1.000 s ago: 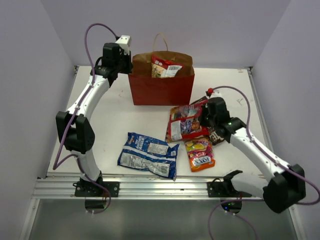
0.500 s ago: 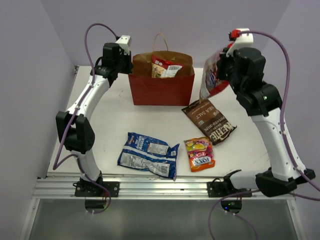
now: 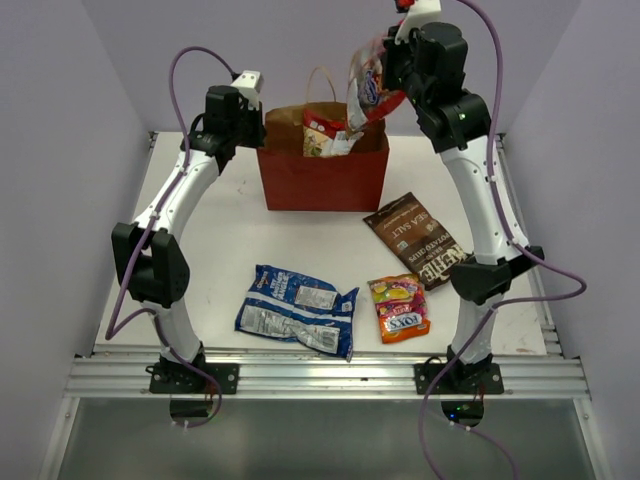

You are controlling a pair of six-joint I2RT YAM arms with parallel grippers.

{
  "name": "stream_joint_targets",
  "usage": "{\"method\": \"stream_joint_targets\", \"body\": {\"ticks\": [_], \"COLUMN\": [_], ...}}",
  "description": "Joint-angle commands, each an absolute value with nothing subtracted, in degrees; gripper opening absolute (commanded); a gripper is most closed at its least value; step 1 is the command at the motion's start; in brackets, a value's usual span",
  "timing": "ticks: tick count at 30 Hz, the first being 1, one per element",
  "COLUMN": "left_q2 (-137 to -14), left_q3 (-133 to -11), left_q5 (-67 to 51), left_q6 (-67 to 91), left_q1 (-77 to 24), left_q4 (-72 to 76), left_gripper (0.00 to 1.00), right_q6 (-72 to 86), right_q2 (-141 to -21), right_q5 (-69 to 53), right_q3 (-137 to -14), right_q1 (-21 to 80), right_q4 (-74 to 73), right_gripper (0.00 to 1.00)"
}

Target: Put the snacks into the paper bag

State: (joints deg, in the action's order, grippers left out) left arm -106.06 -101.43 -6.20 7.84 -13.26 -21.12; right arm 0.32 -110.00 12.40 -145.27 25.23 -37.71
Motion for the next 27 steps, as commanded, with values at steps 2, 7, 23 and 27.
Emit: {"method": "stream_joint_targets", "body": {"ticks": [2, 7, 23, 27], "left_q2": [-104.2, -104.2, -103.4, -103.2], "left_q3": [-101.4, -101.3, -101.3, -101.3], "left_q5": [-6.9, -6.9, -7.3, -7.5], "left_q6": [6.9, 7.0, 7.0, 6.9], "left_q1": [-13.3, -13.3, -13.3, -13.3], "left_q4": [-20.5, -20.6, -20.4, -20.4], "left_gripper": [0.0, 0.0, 0.0, 0.0], "right_q6": [2.4, 3.2, -2.2, -4.7], "right_q2": [-107.4, -105.2, -96.9, -102.5], "right_q5": [6.5, 0.7, -2.3, -4.0], "right_q3": [-149.8, -139.9, -128.3, -142.2], "right_q1": [25.2, 25.3, 25.7, 25.7], "right_q4": [-21.5, -20.0, -31.4, -42.5], "right_gripper": [0.02, 0.03, 0.05, 0.07]}}
